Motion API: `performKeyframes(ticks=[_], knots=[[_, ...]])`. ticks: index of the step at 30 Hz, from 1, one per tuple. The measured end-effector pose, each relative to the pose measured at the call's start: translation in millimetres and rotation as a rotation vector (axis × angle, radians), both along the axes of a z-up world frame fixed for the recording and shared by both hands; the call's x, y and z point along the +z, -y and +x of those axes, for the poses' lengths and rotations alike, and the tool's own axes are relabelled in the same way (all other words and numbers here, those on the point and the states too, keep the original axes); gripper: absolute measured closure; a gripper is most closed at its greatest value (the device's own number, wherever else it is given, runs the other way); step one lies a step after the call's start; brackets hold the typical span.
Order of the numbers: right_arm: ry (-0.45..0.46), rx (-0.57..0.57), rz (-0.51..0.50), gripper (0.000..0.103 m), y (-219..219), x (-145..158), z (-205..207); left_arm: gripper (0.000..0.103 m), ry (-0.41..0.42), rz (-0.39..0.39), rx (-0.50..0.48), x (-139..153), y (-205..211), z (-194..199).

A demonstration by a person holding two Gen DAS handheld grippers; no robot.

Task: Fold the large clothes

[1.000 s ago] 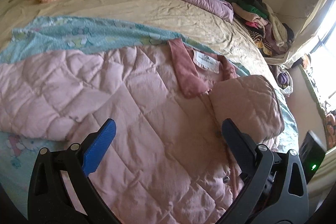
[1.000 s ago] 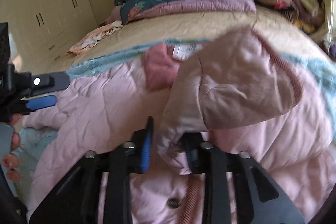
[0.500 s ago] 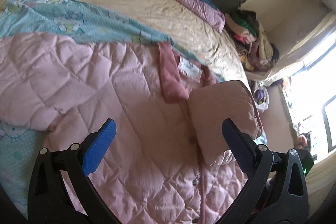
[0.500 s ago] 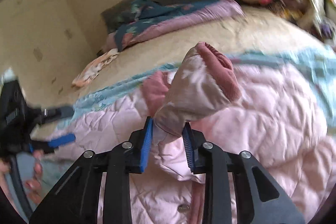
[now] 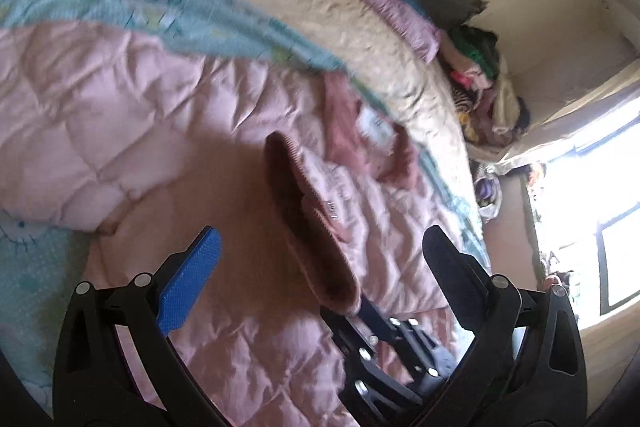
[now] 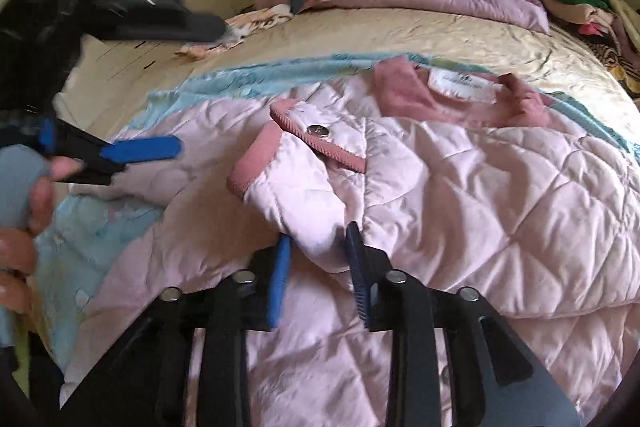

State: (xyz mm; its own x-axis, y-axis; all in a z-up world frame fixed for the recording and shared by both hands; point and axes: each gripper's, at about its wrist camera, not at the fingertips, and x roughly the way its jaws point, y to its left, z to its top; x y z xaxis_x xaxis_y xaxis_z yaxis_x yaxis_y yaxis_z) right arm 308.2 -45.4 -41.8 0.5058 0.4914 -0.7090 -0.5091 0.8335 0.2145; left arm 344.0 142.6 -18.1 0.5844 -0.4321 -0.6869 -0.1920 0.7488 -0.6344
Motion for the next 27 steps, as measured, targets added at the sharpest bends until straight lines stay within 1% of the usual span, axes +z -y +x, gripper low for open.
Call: performKeyframes(ticks=[1, 3, 4, 5, 7, 9, 11, 12, 13, 14, 15, 17, 18, 20, 23, 24, 25, 27], knots=[[-0.007, 0.009, 0.011, 0.061, 0.8, 1.4, -1.9, 0.008, -0.016, 0.004, 0.001, -6.6, 1.1, 0.7], [-0.012, 0.032, 0.035, 0.050, 6.7, 5.7, -7.0, 0.009, -0.052, -0.009, -0.006, -22.5, 5.6, 3.9], [-0.003, 0.033, 0.031, 0.050, 12.1, 8.4, -10.6, 0.009, -0.060, -0.023, -0.014, -28.1, 6.8, 5.1], [0.001, 0.031, 0.027, 0.050, 18.4, 10.7, -12.2, 0.009, -0.071, -0.058, -0.031, -37.1, 10.7, 7.3], [-0.003, 0.009, 0.026, 0.050, 35.1, 13.0, -13.0, 0.009, -0.093, -0.100, -0.045, -50.7, 16.9, 9.8], [0.000, -0.023, 0.024, 0.049, 52.1, 14.7, -13.6, 0.009, -0.110, -0.089, -0.052, -61.1, 24.7, 11.9], [0.025, -0.068, -0.003, 0.048, 72.8, 18.4, -15.0, 0.011, -0.099, -0.049, -0.055, -63.5, 31.4, 12.1], [0.040, -0.095, -0.019, 0.048, 82.8, 20.4, -14.9, 0.016, -0.084, -0.014, -0.060, -62.8, 36.1, 11.3], [0.054, -0.135, -0.036, 0.048, 96.5, 23.5, -15.1, 0.032, -0.074, 0.012, -0.065, -61.9, 38.4, 11.5], [0.060, -0.159, -0.037, 0.048, 106.5, 24.5, -14.5, 0.045, -0.063, 0.047, -0.080, -60.2, 42.7, 12.8], [0.065, -0.186, -0.034, 0.048, 118.5, 26.7, -14.3, 0.066, -0.058, 0.072, -0.087, -59.1, 44.7, 13.5], [0.067, -0.238, -0.035, 0.048, 140.0, 28.3, -12.0, 0.079, -0.040, 0.110, -0.107, -55.5, 46.7, 15.4], [0.064, -0.264, -0.033, 0.048, 151.2, 28.2, -9.9, 0.090, -0.023, 0.147, -0.120, -50.1, 48.6, 16.3], [0.055, -0.323, -0.032, 0.048, 173.4, 28.6, -6.2, 0.092, 0.005, 0.183, -0.137, -38.0, 50.3, 18.3], [0.041, -0.411, -0.007, 0.048, 207.5, 31.7, 2.4, 0.093, 0.117, 0.211, -0.158, -1.0, 52.2, 17.0], [0.044, -0.439, 0.000, 0.048, 219.0, 34.1, 5.5, 0.093, 0.169, 0.238, -0.157, 15.0, 52.0, 14.2], [0.045, -0.454, 0.001, 0.048, 226.1, 35.8, 8.2, 0.093, 0.201, 0.258, -0.152, 26.4, 50.6, 12.6], [0.046, -0.491, -0.024, 0.048, 239.6, 36.6, 18.3, 0.093, 0.226, 0.291, -0.156, 35.8, 48.5, 12.1]])
